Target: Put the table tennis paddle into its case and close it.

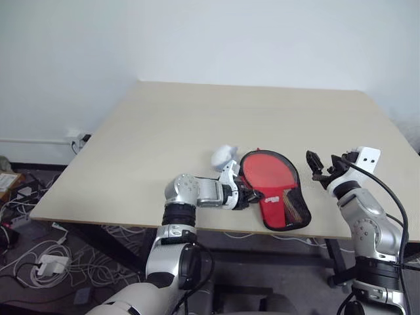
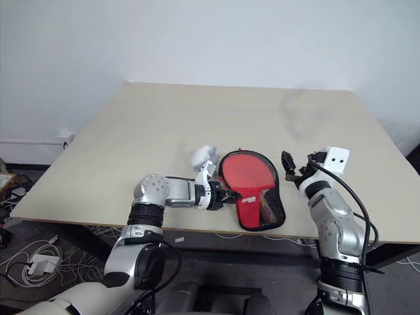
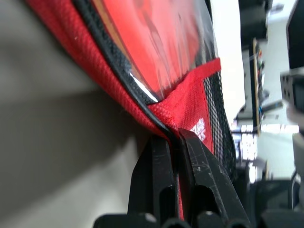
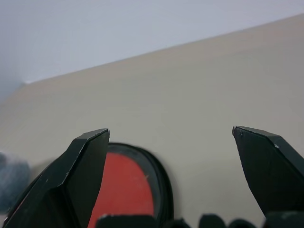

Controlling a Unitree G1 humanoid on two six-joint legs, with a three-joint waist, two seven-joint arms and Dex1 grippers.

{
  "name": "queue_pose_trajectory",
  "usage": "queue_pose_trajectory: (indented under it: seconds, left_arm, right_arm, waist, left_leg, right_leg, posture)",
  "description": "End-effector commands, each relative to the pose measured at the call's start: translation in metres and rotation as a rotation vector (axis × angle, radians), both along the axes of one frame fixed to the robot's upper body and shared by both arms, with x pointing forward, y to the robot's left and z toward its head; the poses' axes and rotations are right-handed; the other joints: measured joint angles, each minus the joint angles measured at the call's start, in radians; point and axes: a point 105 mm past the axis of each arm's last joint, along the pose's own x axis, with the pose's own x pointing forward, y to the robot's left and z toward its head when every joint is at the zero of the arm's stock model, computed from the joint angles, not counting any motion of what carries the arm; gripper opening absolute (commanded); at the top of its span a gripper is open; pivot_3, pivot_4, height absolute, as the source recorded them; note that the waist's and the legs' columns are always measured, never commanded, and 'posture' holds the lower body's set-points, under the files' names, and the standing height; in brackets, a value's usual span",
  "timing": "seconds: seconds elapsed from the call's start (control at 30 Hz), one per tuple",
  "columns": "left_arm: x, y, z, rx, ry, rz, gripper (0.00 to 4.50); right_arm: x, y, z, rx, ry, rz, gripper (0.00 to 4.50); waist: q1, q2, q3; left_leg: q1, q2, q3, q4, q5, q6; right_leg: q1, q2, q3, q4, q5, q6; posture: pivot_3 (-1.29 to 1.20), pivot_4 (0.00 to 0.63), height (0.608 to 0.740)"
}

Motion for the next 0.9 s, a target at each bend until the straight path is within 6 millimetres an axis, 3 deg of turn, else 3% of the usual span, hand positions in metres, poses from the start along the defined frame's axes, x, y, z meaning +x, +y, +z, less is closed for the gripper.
queue_pose_trajectory:
  seconds: [0.03,0.23,0.43,0.83,0.9]
  left_arm:
    - [-0.024,-0.017,0.005,-0.040,0.013,-0.116,0.10]
    - [-0.055,-0.023,-0.010,0.029,0.000,-0.285,0.10]
    - [-0.061,-0.022,-0.006,0.010,-0.008,-0.301,0.10]
    - [-0.025,-0.003,0.028,-0.010,-0.205,-0.126,0.10]
    - [-0.021,0.001,0.029,-0.008,-0.205,-0.101,0.52]
  right_arm:
    - [-0.002,-0.004,0.023,-0.015,-0.076,-0.008,4.50]
    - [-0.002,0.000,0.020,-0.026,-0.062,0.004,4.50]
    - [-0.002,0.002,0.018,-0.032,-0.053,0.015,4.50]
    - [0.001,0.014,0.021,-0.045,-0.065,0.060,4.50]
    - [0.003,0.012,0.022,-0.049,-0.068,0.057,4.50]
  waist:
    - [-0.003,0.000,0.000]
    - [0.000,0.000,0.000]
    - [0.000,0.000,0.000]
    - [-0.001,0.000,0.000]
    - [-0.001,0.000,0.000]
  left_leg:
    - [0.000,0.000,0.000,0.000,0.000,0.000]
    - [0.000,0.000,0.000,0.000,0.000,-0.001]
    - [0.000,0.000,0.000,0.000,0.000,-0.001]
    - [0.000,0.000,0.001,0.000,0.000,-0.001]
    - [0.000,0.000,0.001,0.000,0.000,-0.001]
  right_leg:
    - [0.000,0.000,0.000,0.000,0.000,0.000]
    - [0.000,0.000,0.000,0.000,0.000,0.000]
    - [-0.001,0.000,0.001,0.000,0.000,0.000]
    - [-0.001,0.000,0.001,0.000,0.000,0.000]
    - [-0.001,0.000,0.001,0.000,0.000,0.000]
  posture:
    - [0.00,0.000,0.715]
    - [0.00,0.000,0.715]
    - [0.00,0.000,0.715]
    - [0.00,0.000,0.715]
    - [0.00,0.000,0.715]
